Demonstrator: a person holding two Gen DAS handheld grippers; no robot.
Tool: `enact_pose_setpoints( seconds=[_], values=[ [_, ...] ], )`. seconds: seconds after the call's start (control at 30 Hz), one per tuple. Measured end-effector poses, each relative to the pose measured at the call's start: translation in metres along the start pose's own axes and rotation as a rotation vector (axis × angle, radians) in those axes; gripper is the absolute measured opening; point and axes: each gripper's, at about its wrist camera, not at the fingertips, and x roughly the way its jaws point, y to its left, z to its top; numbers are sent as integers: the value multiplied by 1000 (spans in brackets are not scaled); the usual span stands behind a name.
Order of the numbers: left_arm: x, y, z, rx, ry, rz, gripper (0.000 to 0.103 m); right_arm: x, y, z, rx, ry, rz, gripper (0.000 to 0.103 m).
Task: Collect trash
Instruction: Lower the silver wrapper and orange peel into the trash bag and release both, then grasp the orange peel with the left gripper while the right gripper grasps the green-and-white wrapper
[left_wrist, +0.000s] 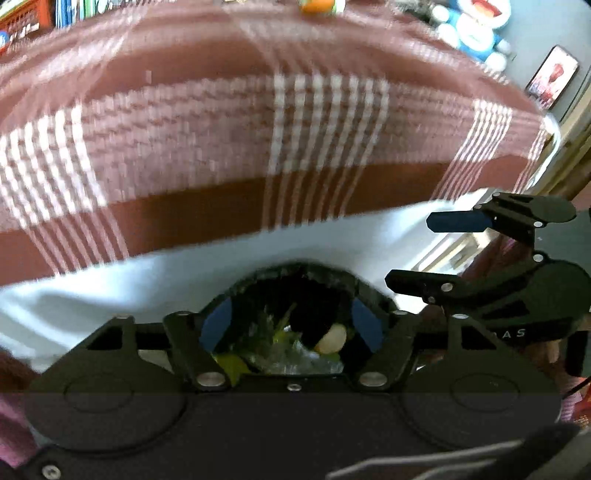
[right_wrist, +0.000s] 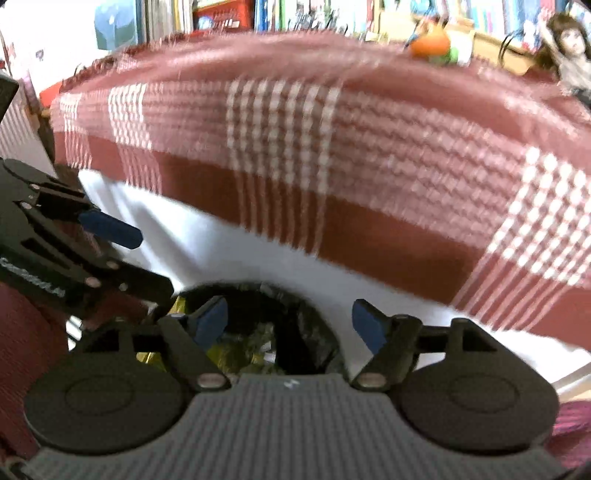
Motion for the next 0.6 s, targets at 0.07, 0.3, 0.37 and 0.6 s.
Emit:
enact_pose_setpoints(
  seconds=[0.07,0.3,0.37,0.6],
  values=[
    [-11,2,12,9,-39,-7,80,-10,-4,10,1,-34,4,86],
    [-44,7,69,45,-200,-8,86,-39,-26,56,9,-136,5,90],
    [-46,8,89,45,-234,4,87,-43,-33,70,12,-161,-10,90],
    [-34,13,152,3,-323,-7,87,-46,-54,113,19,-238,-115,90]
  ],
)
